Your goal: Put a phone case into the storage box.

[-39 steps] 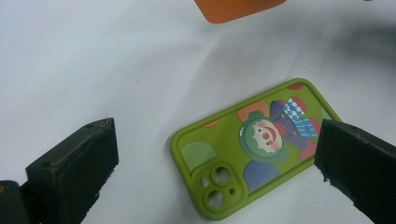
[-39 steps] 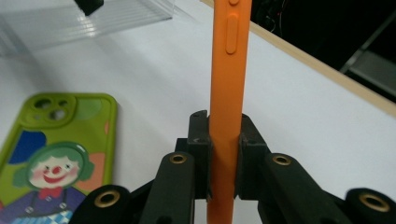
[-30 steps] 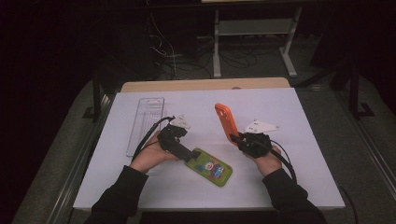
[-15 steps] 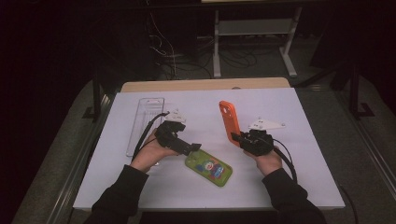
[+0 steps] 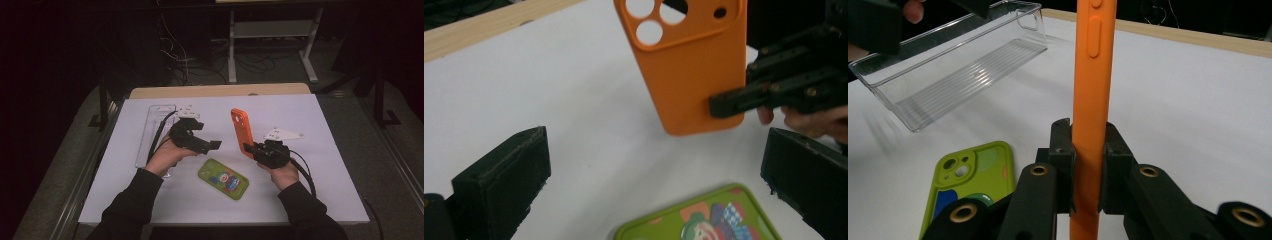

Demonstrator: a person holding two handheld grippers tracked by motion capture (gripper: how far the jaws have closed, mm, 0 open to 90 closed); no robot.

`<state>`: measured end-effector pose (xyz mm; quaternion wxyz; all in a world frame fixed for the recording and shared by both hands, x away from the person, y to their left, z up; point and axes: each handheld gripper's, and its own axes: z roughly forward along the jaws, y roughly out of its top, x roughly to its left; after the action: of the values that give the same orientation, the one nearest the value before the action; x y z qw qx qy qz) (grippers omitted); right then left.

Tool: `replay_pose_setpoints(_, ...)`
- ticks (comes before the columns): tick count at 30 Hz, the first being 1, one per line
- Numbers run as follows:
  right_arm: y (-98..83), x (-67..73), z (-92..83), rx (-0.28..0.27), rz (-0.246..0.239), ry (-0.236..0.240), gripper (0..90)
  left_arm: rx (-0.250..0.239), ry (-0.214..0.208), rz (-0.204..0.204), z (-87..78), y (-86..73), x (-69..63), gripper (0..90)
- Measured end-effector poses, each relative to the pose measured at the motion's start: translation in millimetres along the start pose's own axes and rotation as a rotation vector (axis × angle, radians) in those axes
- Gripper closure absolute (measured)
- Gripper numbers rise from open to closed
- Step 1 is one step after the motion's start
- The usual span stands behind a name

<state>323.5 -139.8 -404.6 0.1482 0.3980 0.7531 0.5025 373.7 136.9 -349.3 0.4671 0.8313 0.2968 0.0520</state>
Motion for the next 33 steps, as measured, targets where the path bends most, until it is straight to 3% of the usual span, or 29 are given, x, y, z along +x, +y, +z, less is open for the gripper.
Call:
replay_pose_setpoints(3, 0.7, 2.7, 0.3, -0.007, -0.001, 0.004, 78.2, -0.021, -0.007, -0.025, 4.5, 5.1, -2.9, 0.0)
replay_pose_setpoints(7, 1.5, 6.2, 1.2, -0.008, -0.011, 0.014, 78.2, -0.005, -0.005, -0.006, 10.3, 10.2, -3.5, 0.0)
replay_pose_setpoints(9, 1.5, 7.0, 2.0, -0.013, -0.013, 0.018, 78.2, -0.019, -0.010, -0.027, 14.8, 11.3, -5.5, 0.0)
replay_pose_setpoints(18, 1.8, 11.9, 5.2, -0.022, -0.025, 0.046, 78.2, -0.031, -0.024, -0.042, 33.2, 16.7, -7.6, 0.0)
replay_pose_setpoints(22, 2.2, 12.9, 5.4, -0.034, -0.036, 0.054, 78.2, -0.039, -0.028, -0.024, 40.1, 18.6, -6.5, 0.0)
replay_pose_setpoints(25, 2.2, 14.2, 5.8, -0.031, -0.040, 0.058, 78.2, -0.050, -0.040, -0.044, 44.2, 20.1, -7.1, 0.0)
replay_pose_setpoints(33, 3.0, 13.2, 4.7, -0.037, -0.025, 0.061, 78.3, -0.078, -0.051, -0.039, 48.3, 29.4, -8.8, 0.0)
